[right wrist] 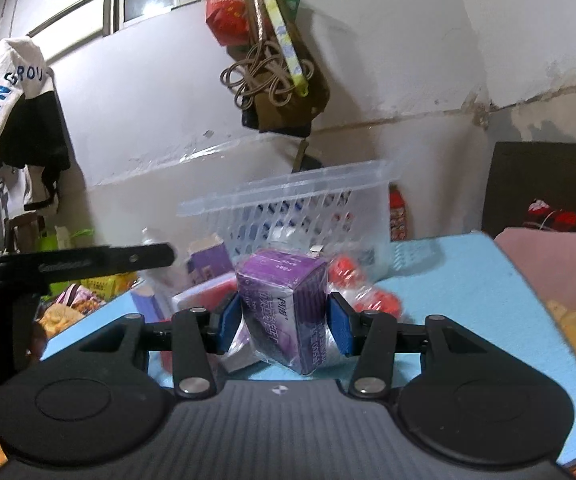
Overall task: Organize objects
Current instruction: 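Lift both items over the clear basket and open both tools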
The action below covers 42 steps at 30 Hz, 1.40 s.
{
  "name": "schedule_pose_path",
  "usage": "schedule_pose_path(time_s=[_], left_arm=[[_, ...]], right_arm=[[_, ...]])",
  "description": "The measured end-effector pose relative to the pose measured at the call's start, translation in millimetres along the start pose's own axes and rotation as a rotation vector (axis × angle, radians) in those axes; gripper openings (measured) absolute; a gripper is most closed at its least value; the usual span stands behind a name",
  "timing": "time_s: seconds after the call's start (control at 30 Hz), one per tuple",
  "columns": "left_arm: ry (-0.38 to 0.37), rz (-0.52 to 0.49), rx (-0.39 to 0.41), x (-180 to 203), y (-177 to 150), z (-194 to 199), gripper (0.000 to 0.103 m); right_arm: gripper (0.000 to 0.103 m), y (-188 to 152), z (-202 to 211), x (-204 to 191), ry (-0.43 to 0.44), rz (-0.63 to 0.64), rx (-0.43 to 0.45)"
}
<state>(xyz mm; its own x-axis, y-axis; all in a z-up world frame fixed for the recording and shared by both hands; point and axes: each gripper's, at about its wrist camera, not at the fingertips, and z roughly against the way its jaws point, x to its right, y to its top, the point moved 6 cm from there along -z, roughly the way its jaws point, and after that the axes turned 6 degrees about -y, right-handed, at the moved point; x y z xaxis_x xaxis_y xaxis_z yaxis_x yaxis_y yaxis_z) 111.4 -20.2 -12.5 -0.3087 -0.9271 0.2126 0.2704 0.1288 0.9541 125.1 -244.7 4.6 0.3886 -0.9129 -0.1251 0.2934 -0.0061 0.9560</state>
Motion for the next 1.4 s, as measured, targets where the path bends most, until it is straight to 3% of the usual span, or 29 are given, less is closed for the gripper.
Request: schedule_pose_path(time_s=[0.3,0.43,0.67,0.83,0.93,1.17,1.2,1.23,1.27,1.3,1.33,1.4], left_arm=[[0.046,0.040,0.015,-25,6,12,0.034],[0.084,0.008,0.026,-29,13,14,0.034],[0.066,0.001,0.064,-35,44,13,0.034],[0.025,0.011,0.077,-45,104,-24,0.034],[0.036,0.022,0.031,-58,132,-63,0.034],[0.092,0.056,-0.060,-77,151,-132,0.034],[0.094,0.057,-0.076,-78,149,-139,0.039],[0.096,0.045,-0.087,-78,146,-147,0.046],[0.113,0.026,-0.095,-79,142,-153,0.068],[0.150,0.022,-0.106,-82,136,-159,0.082],[0.168,0.026,-0.113,-84,131,-160,0.083],[0.139,0.057,-0.121,-87,121,-156,0.082]], right_arm=[[0.051,23,1,9,-0.038,0.023,0.036],[0.051,31,-4,11,-0.036,0.021,0.034],[0.051,58,-16,8,-0.014,0.046,0.054],[0.051,112,-56,4,0.049,0.062,0.061],[0.051,138,-88,2,0.057,0.083,0.048],[0.051,160,-152,8,0.001,0.123,-0.017],[0.051,159,-159,9,0.008,0.121,-0.036],[0.054,155,-166,10,0.020,0.126,-0.056],[0.067,152,-172,10,0.020,0.132,-0.080],[0.075,147,-176,11,0.010,0.135,-0.095],[0.091,143,-176,12,-0.018,0.140,-0.084],[0.101,135,-169,17,-0.031,0.131,-0.075]])
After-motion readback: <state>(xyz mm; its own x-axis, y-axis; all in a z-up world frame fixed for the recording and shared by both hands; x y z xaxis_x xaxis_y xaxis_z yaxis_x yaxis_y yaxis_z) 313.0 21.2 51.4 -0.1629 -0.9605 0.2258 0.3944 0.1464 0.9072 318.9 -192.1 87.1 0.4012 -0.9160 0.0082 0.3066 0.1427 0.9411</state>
